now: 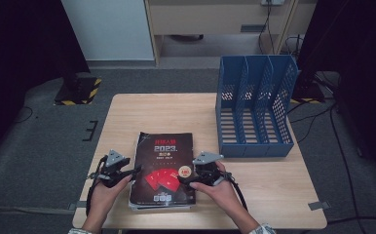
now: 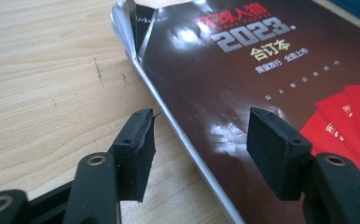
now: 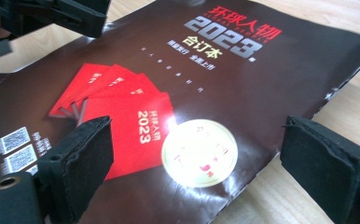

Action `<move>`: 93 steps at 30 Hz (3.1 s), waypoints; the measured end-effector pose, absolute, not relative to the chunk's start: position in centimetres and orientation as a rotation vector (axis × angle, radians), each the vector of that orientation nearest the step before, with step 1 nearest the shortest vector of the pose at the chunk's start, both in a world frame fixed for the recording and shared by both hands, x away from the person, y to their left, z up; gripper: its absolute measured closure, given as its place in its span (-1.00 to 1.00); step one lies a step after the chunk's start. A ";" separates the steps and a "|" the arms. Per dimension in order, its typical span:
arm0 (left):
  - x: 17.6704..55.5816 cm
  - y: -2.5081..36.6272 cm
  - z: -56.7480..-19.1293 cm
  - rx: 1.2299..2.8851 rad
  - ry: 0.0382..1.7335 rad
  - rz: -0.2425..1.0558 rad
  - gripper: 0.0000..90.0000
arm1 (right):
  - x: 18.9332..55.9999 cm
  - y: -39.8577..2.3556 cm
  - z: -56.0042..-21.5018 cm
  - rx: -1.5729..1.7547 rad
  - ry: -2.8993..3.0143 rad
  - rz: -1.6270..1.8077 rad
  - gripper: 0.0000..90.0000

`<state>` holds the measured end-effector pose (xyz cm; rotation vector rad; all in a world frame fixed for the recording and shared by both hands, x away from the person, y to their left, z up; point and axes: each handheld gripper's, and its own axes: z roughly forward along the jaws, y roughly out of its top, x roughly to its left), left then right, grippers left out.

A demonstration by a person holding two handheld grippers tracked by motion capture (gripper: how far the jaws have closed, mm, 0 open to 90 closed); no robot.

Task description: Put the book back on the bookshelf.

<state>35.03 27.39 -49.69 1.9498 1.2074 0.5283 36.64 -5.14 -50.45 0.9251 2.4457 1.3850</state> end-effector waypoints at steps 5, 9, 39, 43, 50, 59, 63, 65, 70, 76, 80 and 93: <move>35.1 27.5 -50.0 1.942 1.211 0.496 -0.19 | 36.6 -5.2 -50.8 0.926 2.456 1.359 -0.75; 35.2 27.1 -50.2 1.969 1.195 0.468 -0.08 | 36.6 -5.1 -51.1 0.928 2.481 1.357 -0.74; 35.3 26.7 -50.4 2.003 1.120 0.456 -0.05 | 37.2 -5.5 -52.2 1.025 2.556 1.378 -0.74; 35.4 26.5 -50.4 2.013 1.089 0.449 -0.05 | 36.1 -6.0 -51.0 0.970 2.532 1.449 -0.42; 35.3 26.0 -50.5 2.023 1.059 0.437 -0.05 | 36.3 -5.8 -50.5 0.929 2.552 1.490 -0.42; 35.4 26.1 -50.7 2.012 1.054 0.427 -0.05 | 39.4 -4.8 -50.4 0.939 2.498 1.554 -0.49; 35.4 26.2 -50.7 2.015 1.052 0.426 -0.05 | 39.7 -4.4 -50.3 0.929 2.545 1.568 -0.44; 35.4 26.1 -50.7 2.014 1.053 0.428 -0.05 | 39.8 -4.5 -50.6 0.948 2.601 1.575 -0.36; 35.3 26.0 -50.7 2.008 1.055 0.434 -0.05 | 40.2 -4.7 -51.0 0.979 2.642 1.551 -0.34; 35.3 25.9 -50.6 2.015 1.052 0.449 -0.05 | 40.2 -4.4 -50.9 0.950 2.641 1.535 -0.41; 35.4 25.9 -50.6 2.016 1.060 0.430 -0.05 | 40.1 -4.4 -50.8 0.937 2.670 1.495 -0.12; 35.3 25.9 -50.5 2.021 1.051 0.431 -0.07 | 40.3 -4.6 -51.1 1.043 2.623 1.547 -0.05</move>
